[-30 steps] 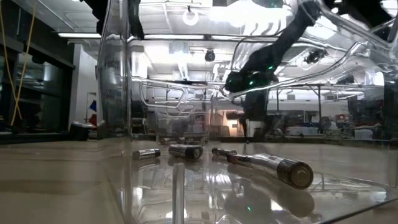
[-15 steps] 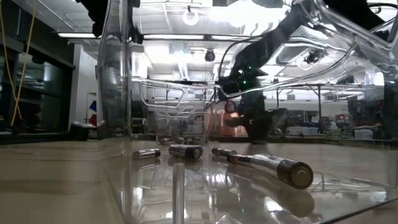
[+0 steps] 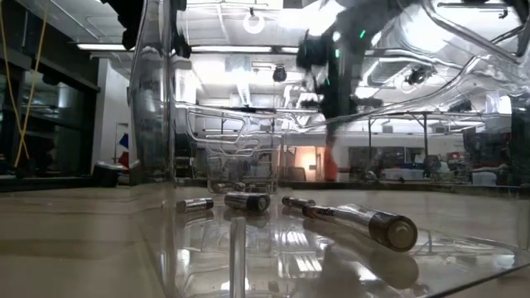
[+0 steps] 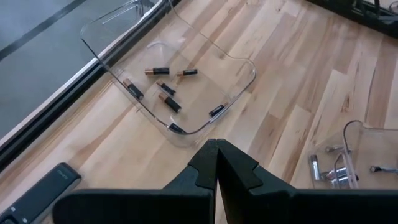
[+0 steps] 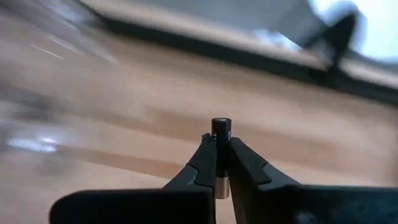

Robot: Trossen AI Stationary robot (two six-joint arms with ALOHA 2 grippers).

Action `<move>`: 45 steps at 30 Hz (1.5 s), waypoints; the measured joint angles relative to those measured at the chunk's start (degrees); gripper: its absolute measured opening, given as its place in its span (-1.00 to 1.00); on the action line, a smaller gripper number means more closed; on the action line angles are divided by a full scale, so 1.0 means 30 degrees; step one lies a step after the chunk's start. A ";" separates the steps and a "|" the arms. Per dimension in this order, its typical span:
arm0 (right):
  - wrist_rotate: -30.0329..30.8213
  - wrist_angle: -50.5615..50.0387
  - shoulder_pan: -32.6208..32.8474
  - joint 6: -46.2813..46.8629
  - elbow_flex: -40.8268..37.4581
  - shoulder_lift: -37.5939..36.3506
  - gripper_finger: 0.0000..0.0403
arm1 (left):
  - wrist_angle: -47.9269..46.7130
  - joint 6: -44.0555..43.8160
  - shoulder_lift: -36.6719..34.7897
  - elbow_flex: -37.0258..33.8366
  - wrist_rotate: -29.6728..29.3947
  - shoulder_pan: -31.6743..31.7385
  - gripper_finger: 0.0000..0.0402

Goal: Sort batteries
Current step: Put the black battery into the top transparent bin, then move the transparent bins to the center of the table

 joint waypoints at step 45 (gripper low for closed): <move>-0.5935 1.1982 0.3736 -0.1437 -0.2452 -0.1089 -0.99 | 0.8864 -1.7702 -0.0007 -0.9683 -0.3989 -1.1795 -1.00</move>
